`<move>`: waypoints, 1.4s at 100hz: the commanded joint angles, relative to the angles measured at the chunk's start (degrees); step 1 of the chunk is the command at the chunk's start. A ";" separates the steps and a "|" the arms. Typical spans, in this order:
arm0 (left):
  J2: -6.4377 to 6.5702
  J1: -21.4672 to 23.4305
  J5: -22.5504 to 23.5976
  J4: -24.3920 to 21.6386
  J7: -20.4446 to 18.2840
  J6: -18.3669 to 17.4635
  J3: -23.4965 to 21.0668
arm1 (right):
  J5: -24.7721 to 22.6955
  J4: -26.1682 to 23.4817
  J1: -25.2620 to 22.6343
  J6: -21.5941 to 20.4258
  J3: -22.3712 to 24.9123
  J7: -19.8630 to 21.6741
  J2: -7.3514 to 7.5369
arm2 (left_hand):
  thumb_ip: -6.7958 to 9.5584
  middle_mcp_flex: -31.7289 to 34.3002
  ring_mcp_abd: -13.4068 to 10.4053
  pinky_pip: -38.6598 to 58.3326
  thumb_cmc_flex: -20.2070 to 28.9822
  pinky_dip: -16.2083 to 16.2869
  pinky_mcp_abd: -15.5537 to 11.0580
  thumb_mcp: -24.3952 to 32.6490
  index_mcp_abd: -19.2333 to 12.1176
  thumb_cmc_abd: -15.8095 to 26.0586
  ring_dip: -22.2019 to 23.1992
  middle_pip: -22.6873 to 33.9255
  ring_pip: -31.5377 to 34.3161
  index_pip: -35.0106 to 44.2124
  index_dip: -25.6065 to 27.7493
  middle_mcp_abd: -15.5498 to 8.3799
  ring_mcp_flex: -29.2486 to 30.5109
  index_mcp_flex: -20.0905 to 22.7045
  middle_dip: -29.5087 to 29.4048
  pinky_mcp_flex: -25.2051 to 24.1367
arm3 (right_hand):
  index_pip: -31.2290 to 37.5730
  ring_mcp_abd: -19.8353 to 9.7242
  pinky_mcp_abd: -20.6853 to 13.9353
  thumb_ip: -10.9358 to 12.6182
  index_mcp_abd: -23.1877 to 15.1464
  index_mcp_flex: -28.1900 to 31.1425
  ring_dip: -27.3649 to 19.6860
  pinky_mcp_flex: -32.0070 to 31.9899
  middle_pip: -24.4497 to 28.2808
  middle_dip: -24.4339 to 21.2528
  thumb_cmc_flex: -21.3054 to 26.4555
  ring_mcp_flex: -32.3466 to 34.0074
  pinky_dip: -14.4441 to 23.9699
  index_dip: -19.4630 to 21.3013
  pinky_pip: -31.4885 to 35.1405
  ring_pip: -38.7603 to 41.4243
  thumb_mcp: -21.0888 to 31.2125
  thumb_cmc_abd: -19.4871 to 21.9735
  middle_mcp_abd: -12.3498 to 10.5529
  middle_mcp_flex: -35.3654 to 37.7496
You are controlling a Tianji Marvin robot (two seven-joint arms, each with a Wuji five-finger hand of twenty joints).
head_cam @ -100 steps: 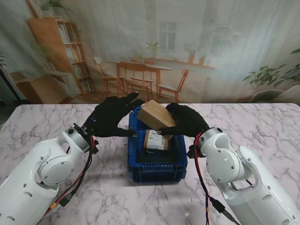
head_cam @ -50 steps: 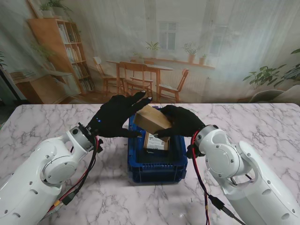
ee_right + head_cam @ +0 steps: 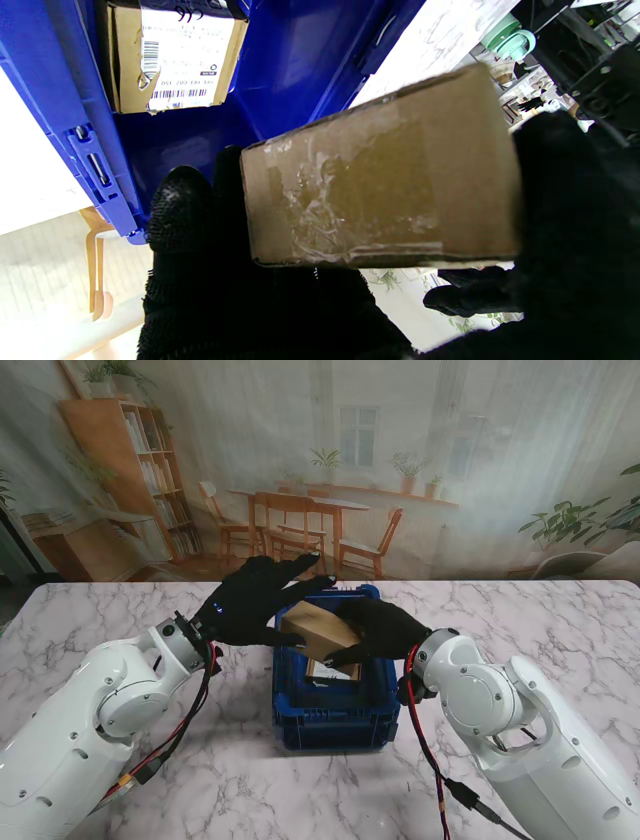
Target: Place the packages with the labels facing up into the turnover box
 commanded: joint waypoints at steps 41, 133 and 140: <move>-0.77 -0.54 -8.45 2.94 -1.22 -5.41 1.93 | 2.78 0.46 -0.26 -0.59 0.86 0.23 0.01 | 1.22 3.96 -0.40 -0.71 6.97 1.58 0.04 1.80 -8.93 3.79 1.86 3.55 -0.11 13.17 13.69 -2.06 2.92 13.13 2.88 -1.25 | 11.54 -2.55 -0.35 5.25 -7.80 7.38 2.09 1.00 -0.67 -0.19 16.05 4.26 0.16 2.23 1.89 2.82 16.30 8.02 -1.04 0.66; -1.41 -0.95 -6.65 5.54 4.17 -2.65 2.55 | 6.50 0.10 -0.79 0.87 2.18 1.27 0.07 | 2.32 7.32 -1.74 4.51 11.20 4.77 -1.02 1.86 -5.51 5.80 4.17 6.57 1.16 14.83 11.15 -3.74 5.46 9.54 6.30 -0.22 | 11.11 -2.53 -0.12 5.19 -7.74 7.70 2.26 1.35 -0.87 -0.42 16.57 4.73 0.33 1.92 1.75 2.90 15.92 8.46 -0.85 0.93; -1.37 -0.99 -6.53 5.44 3.99 -2.36 2.50 | 6.59 0.10 -0.76 0.86 2.15 1.42 0.10 | 2.32 7.27 -1.70 4.58 11.23 4.77 -0.98 1.86 -5.42 5.93 4.20 6.50 1.13 15.08 11.46 -3.70 5.39 9.43 6.32 -0.30 | 11.11 -2.57 -0.07 5.13 -7.71 7.81 2.31 1.43 -0.84 -0.41 16.68 4.85 0.36 1.83 1.80 3.00 15.92 8.41 -0.89 1.01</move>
